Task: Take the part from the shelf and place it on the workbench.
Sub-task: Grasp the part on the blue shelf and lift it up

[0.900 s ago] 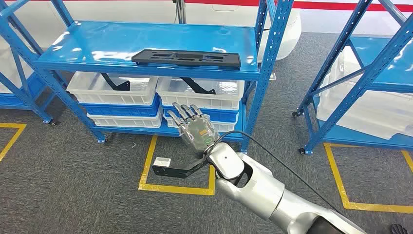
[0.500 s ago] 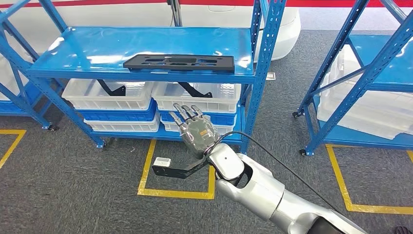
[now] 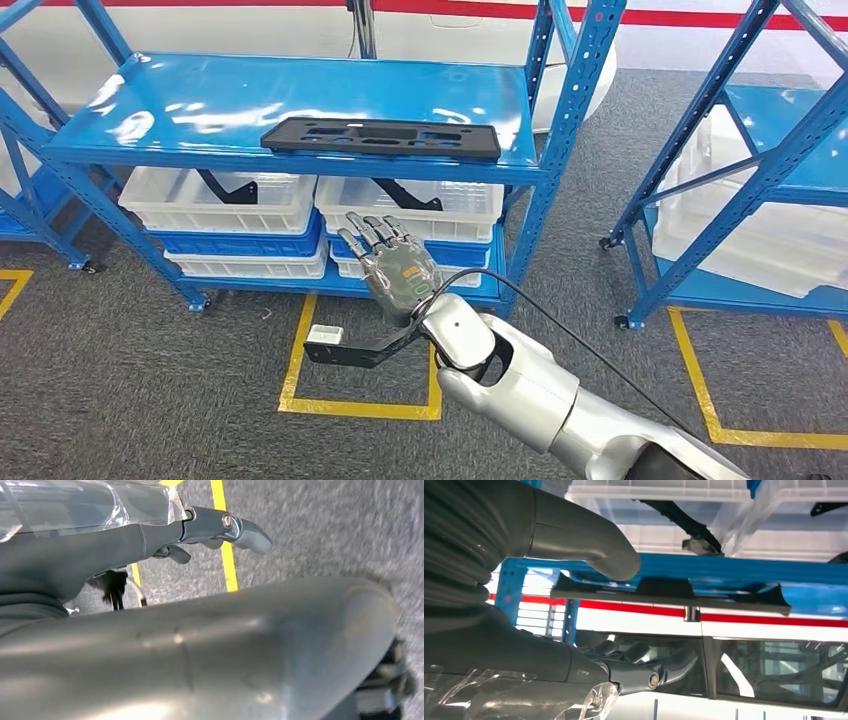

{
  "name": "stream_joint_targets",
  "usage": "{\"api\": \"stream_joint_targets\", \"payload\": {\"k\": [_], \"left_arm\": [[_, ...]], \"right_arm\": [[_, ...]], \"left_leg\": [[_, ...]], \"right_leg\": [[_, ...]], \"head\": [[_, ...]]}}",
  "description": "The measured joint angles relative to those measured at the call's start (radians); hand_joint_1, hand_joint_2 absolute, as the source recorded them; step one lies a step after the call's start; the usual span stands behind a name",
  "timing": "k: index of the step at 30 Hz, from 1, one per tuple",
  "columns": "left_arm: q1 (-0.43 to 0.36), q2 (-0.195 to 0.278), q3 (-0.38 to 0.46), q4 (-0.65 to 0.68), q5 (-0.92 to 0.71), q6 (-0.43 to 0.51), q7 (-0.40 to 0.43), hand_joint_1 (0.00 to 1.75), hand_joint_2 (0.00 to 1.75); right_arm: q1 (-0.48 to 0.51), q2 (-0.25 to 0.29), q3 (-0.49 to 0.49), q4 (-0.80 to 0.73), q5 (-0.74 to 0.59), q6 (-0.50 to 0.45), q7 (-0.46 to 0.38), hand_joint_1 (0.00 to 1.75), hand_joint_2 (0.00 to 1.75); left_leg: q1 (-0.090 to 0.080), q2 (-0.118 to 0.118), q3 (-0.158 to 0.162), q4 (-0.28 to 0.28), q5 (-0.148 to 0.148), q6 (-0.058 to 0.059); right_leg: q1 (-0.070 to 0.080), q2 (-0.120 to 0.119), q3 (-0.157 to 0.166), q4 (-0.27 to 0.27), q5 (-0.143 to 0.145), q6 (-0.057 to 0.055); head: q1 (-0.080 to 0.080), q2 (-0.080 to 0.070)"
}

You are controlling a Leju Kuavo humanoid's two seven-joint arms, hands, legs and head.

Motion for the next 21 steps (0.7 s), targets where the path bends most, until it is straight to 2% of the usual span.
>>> {"api": "stream_joint_targets", "payload": {"k": [2, 3, 4, 5, 6, 7, 8, 9, 11, 14, 15, 16, 18, 19, 20, 21], "left_arm": [[0.000, 0.000, 0.000, 0.000, 0.002, 0.000, 0.000, 0.00, 0.00], [0.000, 0.000, 0.000, 0.000, 0.002, -0.001, 0.000, 0.00, 0.00], [0.001, 0.000, 0.000, 0.000, 0.002, -0.001, 0.000, 0.00, 0.00], [0.002, 0.000, 0.000, 0.000, 0.003, -0.001, 0.000, 0.00, 0.00], [0.002, -0.001, 0.000, 0.000, 0.003, -0.001, 0.000, 0.00, 0.00], [0.002, -0.001, 0.000, 0.000, 0.003, -0.001, -0.001, 0.00, 0.00], [0.001, -0.001, 0.000, 0.000, 0.003, -0.001, -0.001, 0.00, 0.00], [0.000, -0.002, 0.000, 0.000, 0.003, -0.001, -0.002, 0.00, 0.00], [-0.001, -0.003, 0.000, 0.000, 0.003, -0.001, -0.003, 0.00, 0.00], [-0.001, -0.003, 0.000, 0.000, 0.003, -0.001, -0.003, 0.00, 0.00], [-0.002, -0.003, 0.000, 0.000, 0.003, -0.001, -0.003, 0.00, 0.00], [-0.002, -0.002, 0.000, 0.000, 0.003, -0.001, -0.004, 0.00, 0.00], [-0.001, -0.002, 0.000, 0.000, 0.004, -0.001, -0.004, 0.00, 0.00], [0.000, -0.002, 0.000, 0.000, 0.005, -0.001, -0.004, 0.00, 0.00], [0.001, -0.002, 0.000, 0.000, 0.006, -0.001, -0.004, 0.00, 0.00], [0.001, -0.002, 0.000, 0.000, 0.008, -0.001, -0.004, 0.00, 0.00]], "right_arm": [[0.002, -0.001, 0.001, 0.000, 0.000, 0.000, 0.000, 0.00, 1.75], [0.004, -0.001, 0.001, 0.000, 0.000, 0.000, 0.000, 0.00, 1.75], [0.007, -0.002, 0.002, 0.000, 0.000, 0.000, 0.000, 0.00, 1.75], [0.008, -0.003, 0.002, 0.000, 0.000, 0.000, 0.000, 0.00, 1.75], [0.009, -0.003, 0.002, 0.000, 0.000, 0.000, 0.000, 0.00, 1.75], [0.008, -0.002, 0.002, 0.000, 0.000, 0.000, 0.000, 0.00, 1.75], [0.007, -0.002, 0.002, 0.000, 0.000, 0.000, 0.000, 0.00, 1.75], [0.005, -0.001, 0.002, 0.000, 0.000, 0.000, 0.000, 0.00, 1.75], [0.003, 0.001, 0.002, 0.000, -0.002, 0.000, 0.000, 0.00, 1.75], [0.000, 0.005, 0.002, 0.000, -0.005, 0.000, -0.001, 0.00, 1.75], [-0.001, 0.007, 0.002, 0.000, -0.006, 0.000, -0.002, 0.00, 1.75], [-0.002, 0.009, 0.002, 0.000, -0.006, 0.000, -0.003, 0.00, 1.75], [0.000, 0.011, 0.003, 0.001, -0.006, 0.002, -0.004, 0.00, 1.75], [0.001, 0.011, 0.004, 0.002, -0.007, 0.002, -0.004, 0.00, 1.75], [0.003, 0.012, 0.005, 0.002, -0.010, 0.003, -0.005, 0.00, 1.75], [0.004, 0.012, 0.006, 0.003, -0.013, 0.004, -0.006, 0.00, 1.75]], "left_leg": [[-0.003, 0.001, 0.008, 0.000, -0.009, 0.011], [-0.005, 0.000, 0.013, 0.000, -0.013, 0.014], [-0.006, 0.000, 0.019, 0.000, -0.018, 0.015], [-0.008, -0.001, 0.027, 0.000, -0.024, 0.015], [-0.009, -0.003, 0.037, 0.000, -0.030, 0.014], [-0.010, -0.004, 0.046, 0.000, -0.037, 0.012], [-0.013, -0.005, 0.054, 0.001, -0.045, 0.008], [-0.014, -0.005, 0.059, 0.000, -0.051, 0.003], [-0.015, -0.004, 0.061, -0.001, -0.059, -0.007], [-0.010, -0.002, 0.055, 0.019, -0.076, -0.025], [-0.008, -0.002, 0.036, 0.058, -0.095, -0.031], [-0.006, -0.002, 0.004, 0.119, -0.118, -0.036], [-0.001, -0.001, -0.080, 0.258, -0.159, -0.045], [0.000, -0.001, -0.111, 0.295, -0.158, -0.048], [0.002, -0.001, -0.123, 0.294, -0.136, -0.050], [0.003, -0.001, -0.114, 0.249, -0.096, -0.050]], "right_leg": [[0.000, -0.003, -0.081, 0.148, -0.052, 0.002], [0.001, -0.003, -0.121, 0.209, -0.065, 0.002], [0.001, -0.003, -0.146, 0.237, -0.060, 0.001], [0.002, -0.003, -0.151, 0.223, -0.033, -0.003], [0.003, -0.003, -0.136, 0.169, 0.010, -0.008], [0.005, -0.004, -0.108, 0.092, 0.057, -0.015], [0.009, -0.006, -0.078, 0.020, 0.090, -0.022], [0.012, -0.008, -0.057, -0.031, 0.107, -0.027], [0.019, -0.008, -0.043, -0.062, 0.103, -0.035], [0.015, -0.004, -0.034, -0.074, 0.102, -0.048], [0.011, -0.004, -0.028, -0.078, 0.101, -0.052], [0.009, -0.004, -0.023, -0.080, 0.099, -0.055], [0.009, -0.004, -0.014, -0.080, 0.090, -0.058], [0.009, -0.004, -0.009, -0.080, 0.084, -0.058], [0.009, -0.003, -0.001, -0.080, 0.078, -0.057], [0.009, -0.002, 0.008, -0.080, 0.071, -0.055]], "head": [[0.000, 0.000], [0.000, 0.000], [0.000, 0.000], [0.000, 0.000], [0.000, 0.000], [0.000, 0.000], [0.000, 0.000], [0.000, 0.000], [0.000, 0.000], [0.000, 0.000], [0.000, 0.000], [0.000, 0.000], [-0.001, 0.000], [0.000, 0.000], [-0.001, 0.000], [-0.001, 0.000]]}}
